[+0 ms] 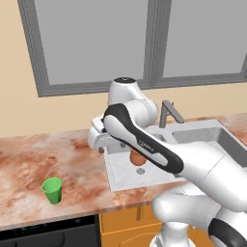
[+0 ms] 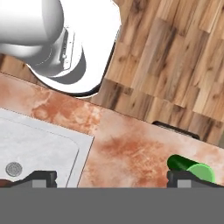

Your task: Place the jug in the left basin and the cup in the right basin of the sink.

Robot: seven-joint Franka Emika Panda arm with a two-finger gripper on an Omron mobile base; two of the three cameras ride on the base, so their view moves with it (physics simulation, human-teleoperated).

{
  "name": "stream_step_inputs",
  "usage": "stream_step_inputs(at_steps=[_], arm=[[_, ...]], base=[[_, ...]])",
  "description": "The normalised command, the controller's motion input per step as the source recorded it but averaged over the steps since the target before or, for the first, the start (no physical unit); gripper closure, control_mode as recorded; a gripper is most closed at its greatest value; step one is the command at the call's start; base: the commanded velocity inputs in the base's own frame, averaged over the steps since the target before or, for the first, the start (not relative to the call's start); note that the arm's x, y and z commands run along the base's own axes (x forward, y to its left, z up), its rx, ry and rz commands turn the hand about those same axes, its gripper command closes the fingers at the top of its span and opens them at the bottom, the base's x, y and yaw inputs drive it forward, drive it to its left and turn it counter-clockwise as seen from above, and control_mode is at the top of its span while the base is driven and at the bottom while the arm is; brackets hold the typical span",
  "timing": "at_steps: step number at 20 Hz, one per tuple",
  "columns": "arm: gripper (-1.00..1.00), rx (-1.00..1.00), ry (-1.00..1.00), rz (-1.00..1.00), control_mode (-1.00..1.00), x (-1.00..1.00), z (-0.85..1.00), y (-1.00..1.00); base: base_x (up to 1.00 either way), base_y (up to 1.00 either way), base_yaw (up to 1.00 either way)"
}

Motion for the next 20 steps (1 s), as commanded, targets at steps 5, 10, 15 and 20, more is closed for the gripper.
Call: stream_step_inputs(at_steps=[5,10,15,20], arm=[[-1.00,0.00,0.00,0.04,-1.00,0.00,-0.01,0.42],[-1.00,0.00,0.00,0.03,-1.00,0.00,-0.04,0.43],[-1.00,0.00,0.00,0.05,-1.00,0.00,-0.12,0.45],[-1.00,0.00,-0.01,0.04,-1.00,0.00,-0.05,0.35]], base=[[0.00,0.00,0.00],[0.00,0.00,0.00],[0.00,0.00,0.00],[0.00,0.00,0.00]])
